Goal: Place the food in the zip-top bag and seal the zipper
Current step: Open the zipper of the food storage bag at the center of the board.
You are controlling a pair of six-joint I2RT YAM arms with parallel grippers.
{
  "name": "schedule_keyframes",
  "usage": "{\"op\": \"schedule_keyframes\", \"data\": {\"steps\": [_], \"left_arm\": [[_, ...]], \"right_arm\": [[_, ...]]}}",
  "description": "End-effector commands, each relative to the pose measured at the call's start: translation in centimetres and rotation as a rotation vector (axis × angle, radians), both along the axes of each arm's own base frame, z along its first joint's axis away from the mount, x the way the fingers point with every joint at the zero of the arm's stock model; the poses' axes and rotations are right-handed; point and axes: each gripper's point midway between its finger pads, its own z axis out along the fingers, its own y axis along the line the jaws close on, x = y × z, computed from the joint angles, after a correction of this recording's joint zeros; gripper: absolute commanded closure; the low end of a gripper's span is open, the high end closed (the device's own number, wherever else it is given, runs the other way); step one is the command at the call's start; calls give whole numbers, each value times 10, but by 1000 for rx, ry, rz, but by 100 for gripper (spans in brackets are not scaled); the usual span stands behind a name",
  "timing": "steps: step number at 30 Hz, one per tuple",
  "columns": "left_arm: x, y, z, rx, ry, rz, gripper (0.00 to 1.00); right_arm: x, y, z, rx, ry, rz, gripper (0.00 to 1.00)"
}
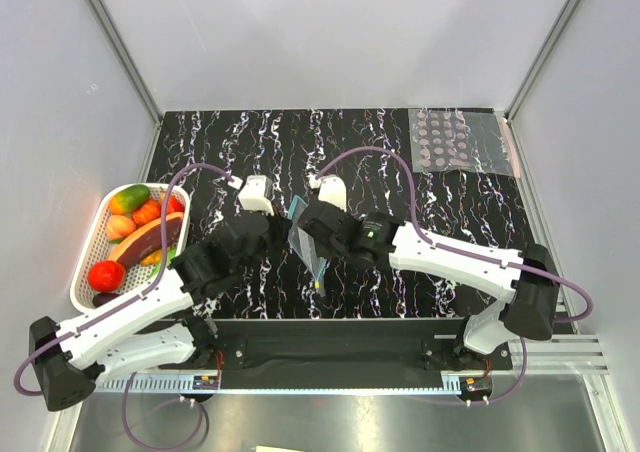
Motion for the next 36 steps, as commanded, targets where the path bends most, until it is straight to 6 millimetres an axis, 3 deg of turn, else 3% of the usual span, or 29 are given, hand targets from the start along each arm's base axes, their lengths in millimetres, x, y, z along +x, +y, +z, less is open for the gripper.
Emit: {"op": "schedule_keyframes", "data": {"steps": [1,10,15,18,23,24,28,33,36], "left_arm": [[7,2,14,-12,-20,-12,100],[6,-2,-12,91,33,-76,100],[6,4,-43,150,64,-73,100],[5,2,-52,121,53,-78,100],[7,-10,-40,73,15,-113,99],[5,-15,-37,54,14,-141,86],[5,-36,-25,-34,-8,-199,57],[6,-48,-30,-41,17,-226,46],[8,-52,-33,-36,38,-228,45]], "right_arm": [[13,-18,18,-73,-74,-65,100],[25,-50,14,-193,-77,-111,100],[34,-79,9,-232,-64,-161,100],[36,-84,15,-232,-76,-165,100],[33,-69,10,-220,-41,-110,100],[32,-61,9,-193,-30,-91,100],[32,-44,6,-152,-18,-54,100],[32,-37,4,-148,-14,-43,100],[33,-37,5,-147,-20,-47,100]]}}
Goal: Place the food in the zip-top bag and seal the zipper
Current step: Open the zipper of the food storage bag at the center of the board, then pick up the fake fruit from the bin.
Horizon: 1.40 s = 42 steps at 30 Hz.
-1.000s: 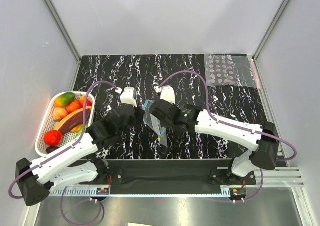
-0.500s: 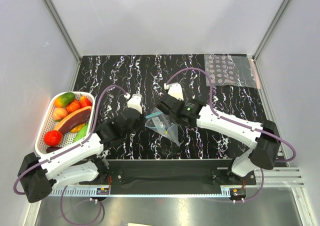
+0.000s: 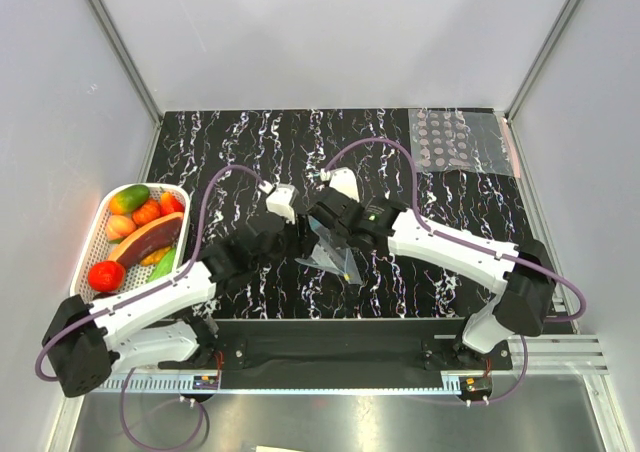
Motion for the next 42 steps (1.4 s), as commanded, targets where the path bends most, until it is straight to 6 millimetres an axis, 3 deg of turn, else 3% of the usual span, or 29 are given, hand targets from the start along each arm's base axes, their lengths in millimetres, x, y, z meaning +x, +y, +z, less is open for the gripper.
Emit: {"op": "schedule_keyframes", "data": {"steps": [1,4,9,11,12,13,14,20,22,25,26,27,31,34,35,37,38,42], "left_arm": [[8,-19,20,-64,-17,-23,45],[7,-18,7,-22,21,-5,44],[9,-9,11,-12,-4,34,37],[7,-2,22,-12,-25,48,27],[10,3,37,-14,-58,60,15],[7,8,37,16,-49,62,9],[6,18,55,45,-61,75,1],[-7,48,52,87,-14,113,1],[-5,72,45,115,8,178,1],[13,126,47,84,24,362,1],[11,125,48,62,29,365,1],[20,149,49,32,37,476,1],[36,196,55,-61,24,729,1],[46,246,63,11,16,938,1],[48,272,66,45,28,1043,1],[49,293,68,30,47,1131,1],[47,314,68,21,73,1217,1],[53,345,76,-54,79,1363,1]], "right_arm": [[6,15,18,57,-38,11,100],[9,11,19,41,-49,-10,100],[12,5,16,1,-59,-37,100],[12,3,9,-22,-44,-43,100],[13,1,6,-32,-37,-48,100],[14,1,4,-38,-32,-47,100],[15,-1,-2,-50,-18,-47,100],[20,-10,-4,-52,-8,-65,100],[23,-14,-2,-48,-7,-71,100],[26,-19,5,-36,-19,-72,100],[26,-19,7,-31,-21,-74,100],[26,-20,8,-34,-21,-63,100],[25,-20,8,-29,-14,-32,100],[22,-22,4,-23,2,-9,100],[22,-23,6,-17,-1,-1,100],[20,-24,4,-9,3,10,100],[20,-25,6,-2,-3,18,100],[17,-26,7,21,-4,36,100]]}}
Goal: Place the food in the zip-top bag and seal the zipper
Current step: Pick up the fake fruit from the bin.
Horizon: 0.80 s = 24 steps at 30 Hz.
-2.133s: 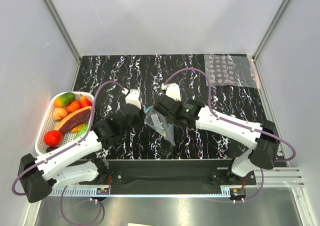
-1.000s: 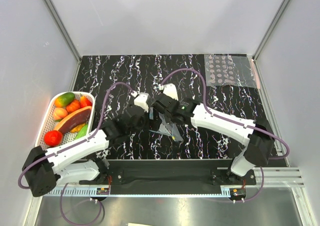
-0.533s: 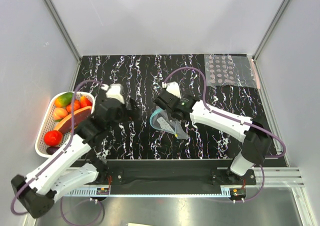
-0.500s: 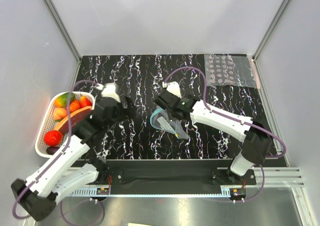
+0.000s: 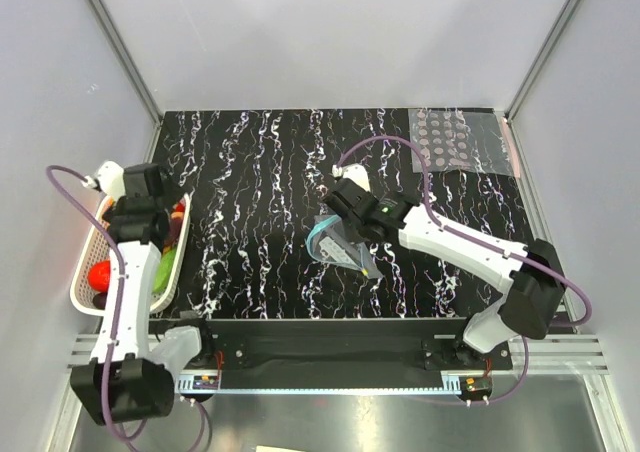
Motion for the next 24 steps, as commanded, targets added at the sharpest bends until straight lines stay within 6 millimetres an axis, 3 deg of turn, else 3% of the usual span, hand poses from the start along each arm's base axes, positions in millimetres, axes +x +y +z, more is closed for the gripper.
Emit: {"op": "schedule_keyframes", "data": {"steps": [1,5,7,8,14,24], "left_arm": [[9,30,32,-38,-102,181,1],[19,62,32,-129,-180,353,1],[26,65,15,-181,-232,375,1],[37,72,23,-172,-309,379,1],[56,102,-10,-202,-264,477,1],[103,123,-40,-249,-317,464,1]], "right_arm": [[0,7,17,85,-31,42,100],[-6,6,25,118,-32,64,100],[-9,4,28,122,-28,72,100],[-11,2,32,130,-32,75,100],[-18,-4,41,161,-45,84,100],[-24,-13,55,167,-65,101,100]]}}
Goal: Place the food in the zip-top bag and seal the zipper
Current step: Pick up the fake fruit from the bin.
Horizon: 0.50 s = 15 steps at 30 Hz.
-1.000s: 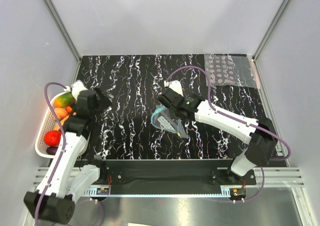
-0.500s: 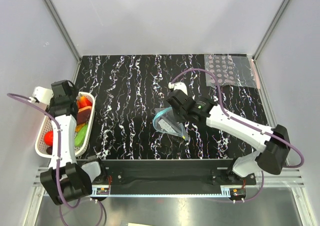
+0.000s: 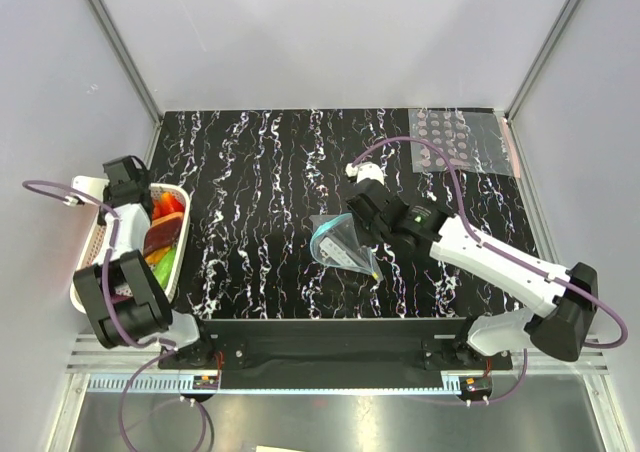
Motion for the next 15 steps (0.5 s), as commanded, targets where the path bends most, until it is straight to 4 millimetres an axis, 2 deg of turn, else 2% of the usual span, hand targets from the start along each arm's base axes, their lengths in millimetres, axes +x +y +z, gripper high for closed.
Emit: {"op": "schedule_keyframes", "data": {"steps": [1,3,6,9,10,12,15], "left_arm": [[33,13,11,8,-110,13,1],[39,19,9,15,-102,19,1],[42,28,-4,-11,-36,43,1],[44,35,-18,-61,-52,71,2],[45,37,-25,-68,-44,72,3],[48,47,-23,-58,-46,89,7],[48,54,-34,-82,-14,117,23]], "right_arm": [[-1,-7,21,37,-43,13,100],[-3,-9,24,32,-39,15,100],[-3,-9,29,45,-49,15,100],[-3,-9,35,66,-67,17,100],[-4,-7,36,73,-65,21,100],[-7,-7,37,87,-54,27,100],[-15,-10,29,73,-13,34,100]]}}
